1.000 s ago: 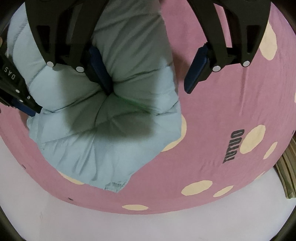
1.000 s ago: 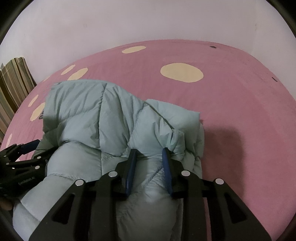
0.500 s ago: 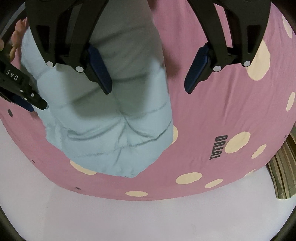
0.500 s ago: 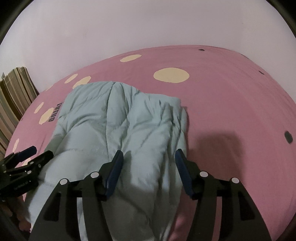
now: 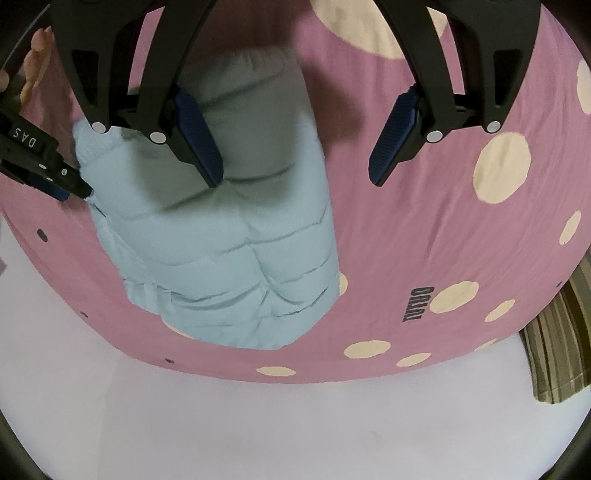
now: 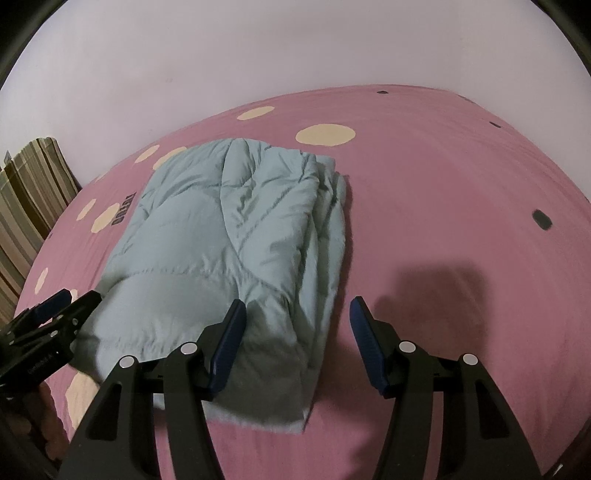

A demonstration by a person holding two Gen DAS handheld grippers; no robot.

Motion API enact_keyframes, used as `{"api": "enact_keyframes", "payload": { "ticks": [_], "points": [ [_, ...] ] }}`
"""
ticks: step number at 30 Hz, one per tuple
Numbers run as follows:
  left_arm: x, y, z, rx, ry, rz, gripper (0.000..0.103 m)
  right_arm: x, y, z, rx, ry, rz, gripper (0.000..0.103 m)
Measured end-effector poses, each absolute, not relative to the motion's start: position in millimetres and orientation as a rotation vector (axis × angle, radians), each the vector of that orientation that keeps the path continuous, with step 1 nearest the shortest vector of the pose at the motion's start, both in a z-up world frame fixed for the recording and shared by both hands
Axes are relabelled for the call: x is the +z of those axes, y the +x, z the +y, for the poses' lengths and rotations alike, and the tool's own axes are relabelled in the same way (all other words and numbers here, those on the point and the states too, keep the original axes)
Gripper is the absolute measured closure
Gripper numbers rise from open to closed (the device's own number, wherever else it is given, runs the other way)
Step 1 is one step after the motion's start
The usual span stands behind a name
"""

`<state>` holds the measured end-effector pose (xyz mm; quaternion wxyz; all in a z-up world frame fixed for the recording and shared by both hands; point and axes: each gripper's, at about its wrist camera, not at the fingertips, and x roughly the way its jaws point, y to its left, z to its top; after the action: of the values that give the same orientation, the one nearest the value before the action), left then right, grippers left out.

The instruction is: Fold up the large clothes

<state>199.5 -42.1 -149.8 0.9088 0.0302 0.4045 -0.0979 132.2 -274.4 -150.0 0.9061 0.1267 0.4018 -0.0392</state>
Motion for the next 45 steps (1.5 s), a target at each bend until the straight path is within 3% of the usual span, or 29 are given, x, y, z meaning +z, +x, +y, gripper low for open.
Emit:
{"api": "enact_keyframes", "payload": {
  "ticks": [8, 10, 16, 31, 45],
  "points": [
    [-134, 160, -38, -0.184, 0.042, 0.788, 0.015, -130, 96, -259, -0.078, 0.228, 0.785, 0.045],
    [-130, 149, -39, -0.179, 0.055, 0.775, 0.012, -126, 88, -255, -0.073, 0.223, 0.774, 0.036],
    [-110, 123, -38, -0.172, 0.052, 0.724, 0.011, -113, 67, -247, -0.08, 0.187, 0.728, 0.028],
    [-52, 86, -21, -0.13, 0.01, 0.599, 0.006, -62, 27, -226, -0.078, 0.165, 0.597, 0.023],
    [-40, 80, -18, -0.131, -0.011, 0.58, 0.005, -53, 22, -221, -0.083, 0.169, 0.571, 0.023]
  ]
}}
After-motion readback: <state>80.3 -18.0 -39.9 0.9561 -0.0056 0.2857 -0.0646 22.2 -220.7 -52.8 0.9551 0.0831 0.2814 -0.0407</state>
